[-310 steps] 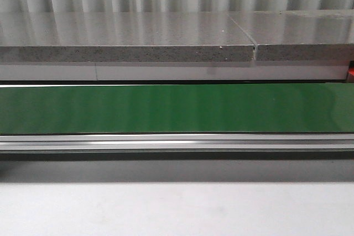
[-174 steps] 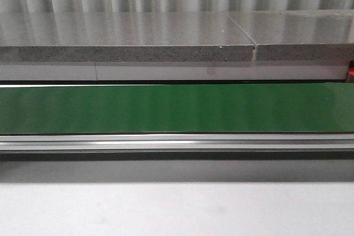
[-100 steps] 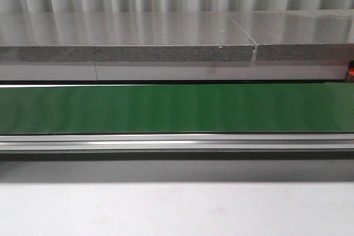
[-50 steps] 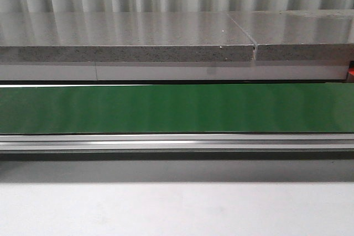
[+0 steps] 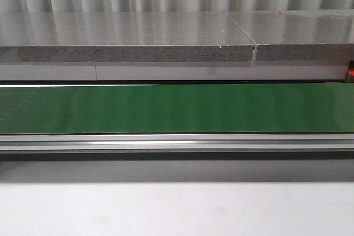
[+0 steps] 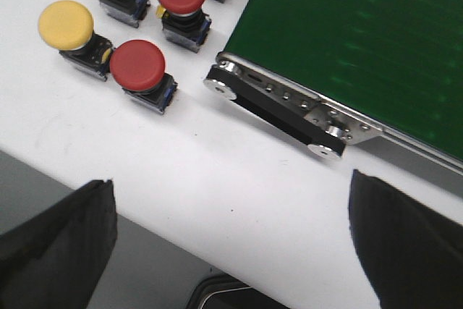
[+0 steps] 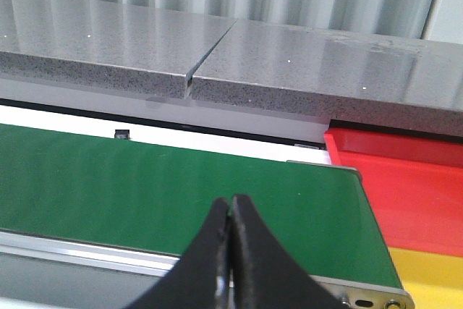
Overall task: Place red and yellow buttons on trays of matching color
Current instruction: 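Lower the open left gripper over a red push button and grasp it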
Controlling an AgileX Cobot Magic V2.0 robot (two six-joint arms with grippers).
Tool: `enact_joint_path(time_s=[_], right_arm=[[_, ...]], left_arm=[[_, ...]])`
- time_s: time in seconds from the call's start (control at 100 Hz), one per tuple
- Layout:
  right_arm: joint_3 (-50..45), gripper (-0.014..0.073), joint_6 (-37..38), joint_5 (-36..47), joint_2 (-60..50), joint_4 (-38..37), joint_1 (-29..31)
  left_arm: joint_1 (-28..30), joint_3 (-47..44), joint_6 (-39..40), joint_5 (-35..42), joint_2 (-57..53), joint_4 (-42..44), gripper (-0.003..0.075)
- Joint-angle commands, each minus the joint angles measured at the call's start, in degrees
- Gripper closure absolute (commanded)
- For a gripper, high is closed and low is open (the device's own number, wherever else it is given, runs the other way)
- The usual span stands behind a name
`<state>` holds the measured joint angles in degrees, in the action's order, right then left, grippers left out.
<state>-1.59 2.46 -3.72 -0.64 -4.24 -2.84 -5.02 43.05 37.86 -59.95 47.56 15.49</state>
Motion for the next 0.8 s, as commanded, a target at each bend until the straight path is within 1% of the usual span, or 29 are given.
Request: enact_joint_path(time_s=[0.0, 0.13, 0.41, 0.5, 0.65, 0.79], right_arm=[[0.3, 0.0662, -0.2, 4.8, -0.8, -0.7, 0.0], [0.3, 0.0662, -0.2, 4.8, -0.8, -0.7, 0.0], [0.3, 0.0662, -0.2, 4.8, -0.8, -0.7, 0.0], [0.3, 0.0662, -0.2, 4.8, -0.8, -0.7, 0.0], [0.3, 0.0662, -0.2, 4.8, -0.8, -0.7, 0.0], [0.3, 0.0662, -0.2, 4.8, -0.8, -0.7, 0.0]], left_arm=[[0.8, 1.3, 3.9, 3.1, 3.8, 3.2, 0.0119], [5.4, 1.3, 6.0, 5.5, 9.1, 4.7, 0.0120], [16.4, 1.3, 5.5, 11.8, 17.1, 3.4, 0.0120], [19.3, 1.3, 4.0, 13.7, 19.5, 2.4, 0.0120], [22.7, 1.3, -0.3, 17.0, 23.7, -0.3, 0.0120], [24.4, 1.3, -1.1, 20.0, 27.6, -0.6, 0.0120]])
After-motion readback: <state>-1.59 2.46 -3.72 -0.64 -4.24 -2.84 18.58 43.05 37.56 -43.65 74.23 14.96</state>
